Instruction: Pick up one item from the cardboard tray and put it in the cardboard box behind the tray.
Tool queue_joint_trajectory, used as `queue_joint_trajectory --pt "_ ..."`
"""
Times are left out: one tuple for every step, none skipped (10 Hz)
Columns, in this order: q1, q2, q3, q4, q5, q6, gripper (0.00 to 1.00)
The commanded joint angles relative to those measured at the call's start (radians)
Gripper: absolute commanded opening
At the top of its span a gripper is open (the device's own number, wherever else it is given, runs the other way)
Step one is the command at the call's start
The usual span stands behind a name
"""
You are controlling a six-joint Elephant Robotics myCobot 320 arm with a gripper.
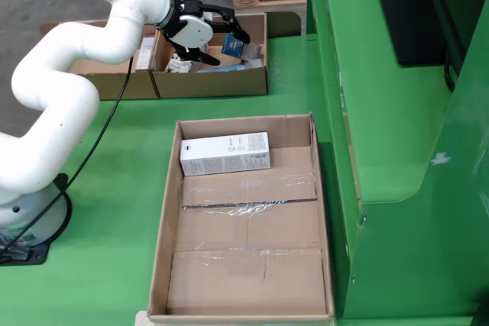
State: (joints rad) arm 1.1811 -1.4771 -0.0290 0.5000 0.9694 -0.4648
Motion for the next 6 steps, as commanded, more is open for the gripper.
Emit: queue_joint_trajectory --pt "0.005 0.035 0.029 0.012 -0.014 -0.006 0.9" --pt "0.005 0.035 0.029 0.012 -0.014 -0.008 1.0" --pt "0.005 0.035 0.029 0.012 -0.014 -0.008 1.0" --pt "0.005 0.035 0.029 0.012 -0.014 -0.008 1.0" --pt "0.005 0.035 0.029 0.012 -0.014 -0.008 1.0" --pt "0.005 0.035 0.029 0.012 -0.014 -0.008 1.0"
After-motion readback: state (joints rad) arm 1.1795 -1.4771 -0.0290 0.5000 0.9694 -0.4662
